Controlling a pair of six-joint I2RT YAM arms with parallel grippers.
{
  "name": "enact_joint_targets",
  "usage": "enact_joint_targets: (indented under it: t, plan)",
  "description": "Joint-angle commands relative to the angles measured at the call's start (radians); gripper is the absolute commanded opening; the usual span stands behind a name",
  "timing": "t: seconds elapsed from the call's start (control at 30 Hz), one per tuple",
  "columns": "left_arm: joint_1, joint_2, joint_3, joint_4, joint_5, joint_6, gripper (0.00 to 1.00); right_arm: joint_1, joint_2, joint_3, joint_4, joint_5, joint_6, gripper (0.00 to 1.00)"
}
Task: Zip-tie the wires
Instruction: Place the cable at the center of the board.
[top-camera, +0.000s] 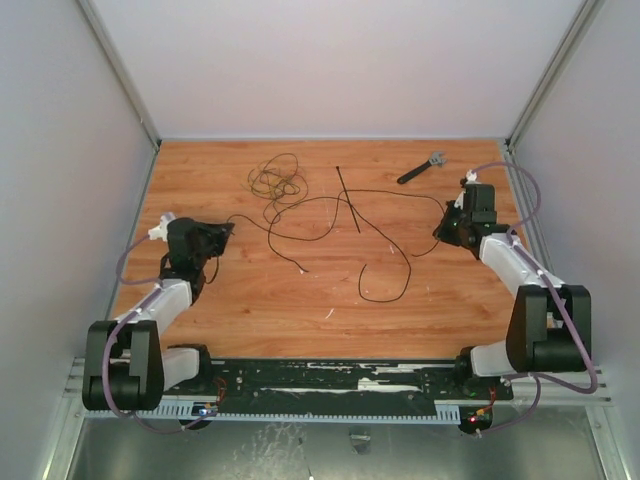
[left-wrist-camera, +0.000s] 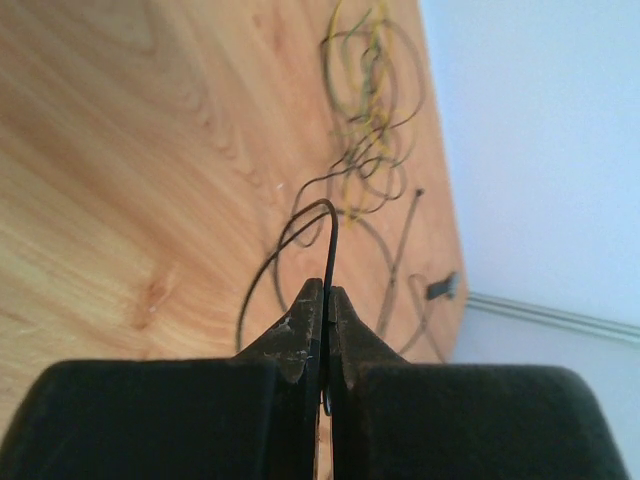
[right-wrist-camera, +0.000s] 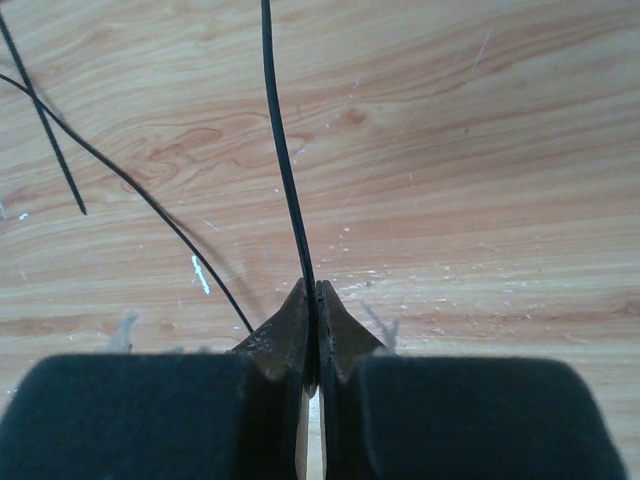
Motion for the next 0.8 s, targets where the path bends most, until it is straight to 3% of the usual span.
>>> enact_joint_targets:
  t: [0.0,0.1,0.33,0.43,0.77]
  plan:
    - [0.077,-0.03,0.04,0.133,0.112,-0.116,0.0,-0.003,-0.045,0.071,-0.102,0.003,-0.06,0.0]
    - [0.085,0.003,0.104,0.151,0.166,-0.126,0.0,-0.027,-0.102,0.061,-0.094,0.03,-0.056,0.0]
    - [0.04,0.116,0.133,0.265,0.243,-0.164,0.0,-0.2,-0.123,0.065,-0.074,-0.084,-0.044,0.0]
    - [0.021,0.148,0.112,0.288,0.23,-0.154,0.0,-0.261,-0.15,-0.007,-0.003,-0.128,0.002,0.0]
    - [0.024,0.204,-0.023,0.301,0.137,-0.123,0.0,-0.281,-0.107,-0.092,0.047,-0.083,-0.003,0.04]
